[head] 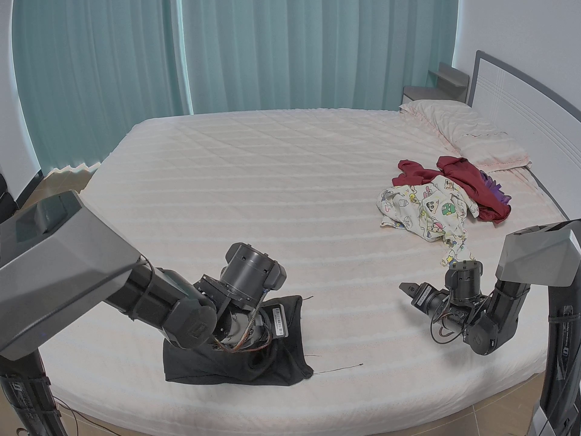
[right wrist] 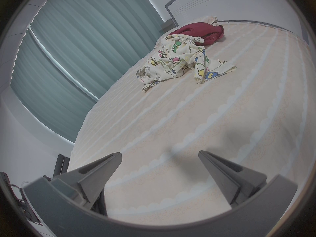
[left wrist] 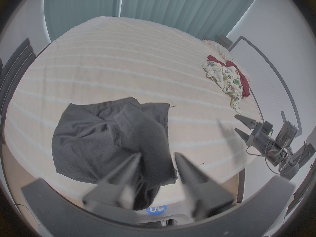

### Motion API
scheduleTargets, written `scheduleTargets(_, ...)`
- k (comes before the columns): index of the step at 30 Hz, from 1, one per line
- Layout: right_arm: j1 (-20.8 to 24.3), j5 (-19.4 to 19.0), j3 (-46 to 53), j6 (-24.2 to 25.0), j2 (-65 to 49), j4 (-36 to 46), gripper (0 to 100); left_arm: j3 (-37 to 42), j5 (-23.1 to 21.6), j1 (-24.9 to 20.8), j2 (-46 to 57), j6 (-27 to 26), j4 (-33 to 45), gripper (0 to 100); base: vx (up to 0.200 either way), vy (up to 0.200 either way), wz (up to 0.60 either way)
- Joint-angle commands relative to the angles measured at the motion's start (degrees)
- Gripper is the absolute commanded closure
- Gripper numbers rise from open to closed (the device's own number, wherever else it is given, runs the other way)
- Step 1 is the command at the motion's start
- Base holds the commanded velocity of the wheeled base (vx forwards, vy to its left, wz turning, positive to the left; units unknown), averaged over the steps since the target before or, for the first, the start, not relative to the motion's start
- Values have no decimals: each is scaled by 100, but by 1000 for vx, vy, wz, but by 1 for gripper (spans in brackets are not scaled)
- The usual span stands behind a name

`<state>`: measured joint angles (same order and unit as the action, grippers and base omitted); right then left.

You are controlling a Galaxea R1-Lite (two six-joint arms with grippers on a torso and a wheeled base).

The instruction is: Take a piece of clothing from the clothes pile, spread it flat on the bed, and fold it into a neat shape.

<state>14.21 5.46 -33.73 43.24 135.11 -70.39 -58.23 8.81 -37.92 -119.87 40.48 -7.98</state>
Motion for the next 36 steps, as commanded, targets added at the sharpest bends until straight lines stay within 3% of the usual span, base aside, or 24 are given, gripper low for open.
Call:
scheduleTargets(1, 11, -1, 7, 0, 24, -1, 0, -39, 24, -48, -98, 3, -10, 0, 0, 0, 0)
scheduleTargets(4, 11, -1, 16, 0, 24, -1, 0, -21, 50, -48, -72, 38, -10, 0, 0, 0, 0)
scheduleTargets(10, 29, -1, 33, 0, 42, -1, 0, 137, 112, 207, 438, 777, 60, 0, 0, 0, 0)
scheduleTargets(17, 82, -10, 33, 0, 51, 8, 0, 1482, -11, 769, 1387, 1102, -124, 0, 0, 0, 0)
scheduleTargets(20, 108, -10, 33, 9, 68, 8, 0, 2079, -187, 927, 1713, 1585, -467, 0, -133, 0, 0)
scheduleTargets(23, 152, -19, 16, 9, 68, 8, 0, 2738, -512, 1050, 1897, 1664, -889, 0, -200, 0, 0)
scheduleTargets(27, 503, -98, -81, -44, 42, 8, 0, 3424, -969, 1402, 1915, 1656, -1460, 0, -200, 0, 0)
scheduleTargets(31, 873, -335, -441, -430, 16, 131, 0, 3881, -1418, 1639, 1915, 1673, -2102, 0, 0, 0, 0)
scheduleTargets(36, 1277, -344, -775, -624, -125, 640, 0, 4048, -1444, 1789, 1809, 1664, -2524, 0, 0, 0, 0)
